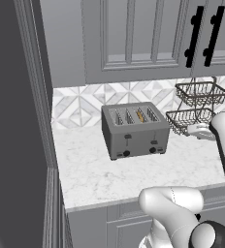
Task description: Start the toaster. Once the lever pops up, take the bread to the plate on the dining counter.
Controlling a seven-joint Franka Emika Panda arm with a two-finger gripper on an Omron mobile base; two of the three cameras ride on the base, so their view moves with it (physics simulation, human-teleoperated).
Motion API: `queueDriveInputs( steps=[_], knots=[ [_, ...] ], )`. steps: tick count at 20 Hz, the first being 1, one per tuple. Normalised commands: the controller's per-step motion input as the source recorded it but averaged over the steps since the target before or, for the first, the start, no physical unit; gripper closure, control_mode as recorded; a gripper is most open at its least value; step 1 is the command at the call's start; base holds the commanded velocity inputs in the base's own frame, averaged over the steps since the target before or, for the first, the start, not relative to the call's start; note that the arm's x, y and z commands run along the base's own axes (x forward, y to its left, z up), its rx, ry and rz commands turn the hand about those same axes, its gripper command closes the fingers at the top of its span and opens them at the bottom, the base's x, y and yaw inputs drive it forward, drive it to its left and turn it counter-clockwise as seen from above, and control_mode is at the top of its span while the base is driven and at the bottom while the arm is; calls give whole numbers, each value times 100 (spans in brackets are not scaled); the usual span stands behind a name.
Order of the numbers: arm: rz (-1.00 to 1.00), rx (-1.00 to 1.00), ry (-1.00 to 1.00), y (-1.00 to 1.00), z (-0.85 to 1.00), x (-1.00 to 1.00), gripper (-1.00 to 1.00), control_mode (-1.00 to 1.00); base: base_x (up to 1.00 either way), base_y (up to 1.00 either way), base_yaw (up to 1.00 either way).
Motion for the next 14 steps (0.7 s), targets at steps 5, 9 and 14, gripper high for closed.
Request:
queueDriveInputs(
  steps=[5, 9, 14],
  knots=[
    [0, 0, 0, 0, 0, 0, -100, -100, 0, 0, 0],
    [0, 0, 0, 0, 0, 0, -100, -100, 0, 0, 0],
    [0, 0, 0, 0, 0, 0, -100, -100, 0, 0, 0]
  ],
)
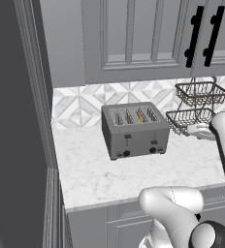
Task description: Start the toaster. Once the lever pops up, take the bread to the plate on the dining counter.
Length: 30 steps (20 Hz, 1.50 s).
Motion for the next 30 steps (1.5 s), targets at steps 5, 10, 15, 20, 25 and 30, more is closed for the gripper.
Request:
queueDriveInputs(
  steps=[5, 10, 15, 20, 25, 30],
  knots=[
    [0, 0, 0, 0, 0, 0, -100, -100, 0, 0, 0],
    [0, 0, 0, 0, 0, 0, -100, -100, 0, 0, 0],
    [0, 0, 0, 0, 0, 0, -100, -100, 0, 0, 0],
    [0, 0, 0, 0, 0, 0, -100, -100, 0, 0, 0],
    [0, 0, 0, 0, 0, 0, -100, -100, 0, 0, 0],
    [0, 0, 0, 0, 0, 0, -100, -100, 0, 0, 0]
  ],
)
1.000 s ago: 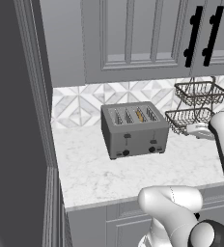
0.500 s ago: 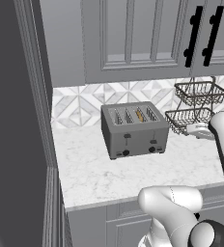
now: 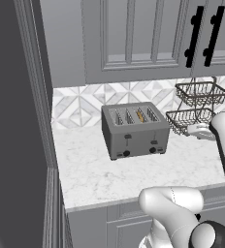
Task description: Start the toaster. Once the lever pops up, take the bread to the plate on the dining counter.
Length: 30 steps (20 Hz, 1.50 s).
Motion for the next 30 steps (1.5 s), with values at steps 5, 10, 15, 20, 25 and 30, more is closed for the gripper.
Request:
queueDriveInputs(
  steps=[5, 10, 15, 20, 25, 30],
  knots=[
    [0, 0, 0, 0, 0, 0, -100, -100, 0, 0, 0],
    [0, 0, 0, 0, 0, 0, -100, -100, 0, 0, 0],
    [0, 0, 0, 0, 0, 0, -100, -100, 0, 0, 0],
    [0, 0, 0, 0, 0, 0, -100, -100, 0, 0, 0],
    [0, 0, 0, 0, 0, 0, -100, -100, 0, 0, 0],
    [0, 0, 0, 0, 0, 0, -100, -100, 0, 0, 0]
  ],
)
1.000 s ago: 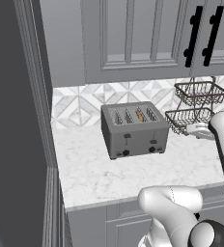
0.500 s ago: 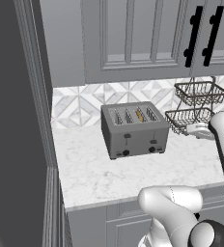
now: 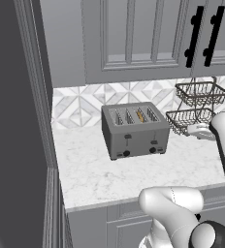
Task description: Start the toaster. Once the lever pops up, take the bread to the plate on the dining counter.
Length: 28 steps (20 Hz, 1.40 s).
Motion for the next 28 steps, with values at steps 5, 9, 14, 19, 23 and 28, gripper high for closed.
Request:
queueDriveInputs(
  steps=[5, 9, 14, 19, 23, 28],
  knots=[
    [0, 0, 0, 0, 0, 0, -100, -100, 0, 0, 0],
    [0, 0, 0, 0, 0, 0, -100, -100, 0, 0, 0],
    [0, 0, 0, 0, 0, 0, -100, -100, 0, 0, 0],
    [0, 0, 0, 0, 0, 0, -100, -100, 0, 0, 0],
    [0, 0, 0, 0, 0, 0, -100, -100, 0, 0, 0],
    [0, 0, 0, 0, 0, 0, -100, -100, 0, 0, 0]
  ],
)
